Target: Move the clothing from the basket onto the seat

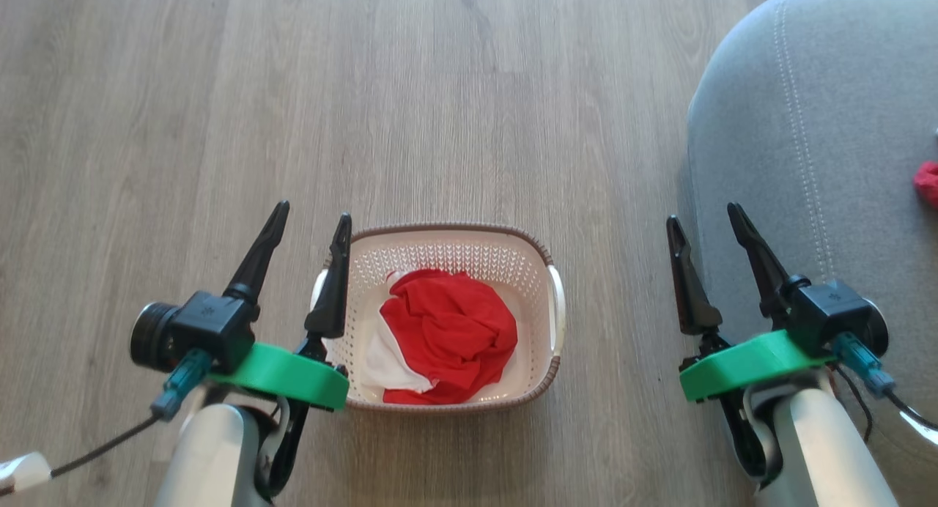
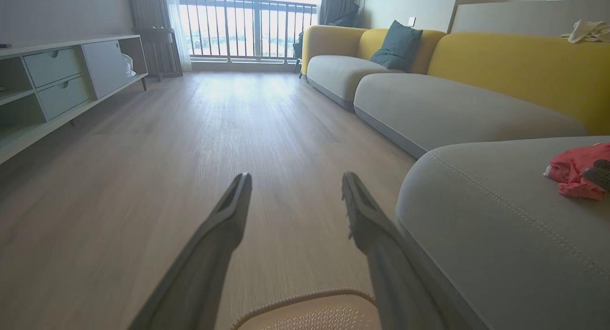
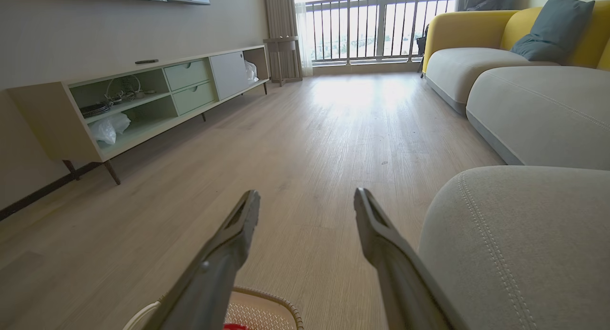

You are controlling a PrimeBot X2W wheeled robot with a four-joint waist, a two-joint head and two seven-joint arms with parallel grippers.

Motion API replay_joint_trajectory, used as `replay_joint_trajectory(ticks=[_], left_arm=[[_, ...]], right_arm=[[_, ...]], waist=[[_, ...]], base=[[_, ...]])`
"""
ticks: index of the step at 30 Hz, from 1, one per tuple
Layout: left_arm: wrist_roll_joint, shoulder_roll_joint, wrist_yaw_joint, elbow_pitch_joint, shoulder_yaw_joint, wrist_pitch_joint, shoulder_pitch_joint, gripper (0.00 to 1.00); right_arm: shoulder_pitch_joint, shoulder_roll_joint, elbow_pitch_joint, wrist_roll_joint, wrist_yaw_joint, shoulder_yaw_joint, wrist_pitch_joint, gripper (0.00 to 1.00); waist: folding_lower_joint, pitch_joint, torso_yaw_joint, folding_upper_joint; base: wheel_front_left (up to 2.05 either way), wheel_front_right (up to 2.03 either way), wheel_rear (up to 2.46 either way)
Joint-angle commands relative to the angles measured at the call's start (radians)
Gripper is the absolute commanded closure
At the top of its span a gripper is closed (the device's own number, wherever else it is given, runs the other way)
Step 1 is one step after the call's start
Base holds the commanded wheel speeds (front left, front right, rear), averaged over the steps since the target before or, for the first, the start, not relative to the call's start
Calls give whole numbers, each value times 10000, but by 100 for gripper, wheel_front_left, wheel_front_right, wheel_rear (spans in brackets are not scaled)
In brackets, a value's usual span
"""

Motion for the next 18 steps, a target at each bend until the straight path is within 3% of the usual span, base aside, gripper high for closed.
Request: replay_joint_trajectory(ticks=[1,18], left_arm=[[-107,26,76,-574,338,-53,-103,0],[-155,21,544,-1084,-250,-53,466,0]], right_arm=[[146,-20,-290,77,-4,174,-63,0],[371,-20,-217,161,-4,229,-63,0]], waist=[[1,-140,28,-1],[1,-421,235,-1]], base=[[0,0,0],[0,0,0]])
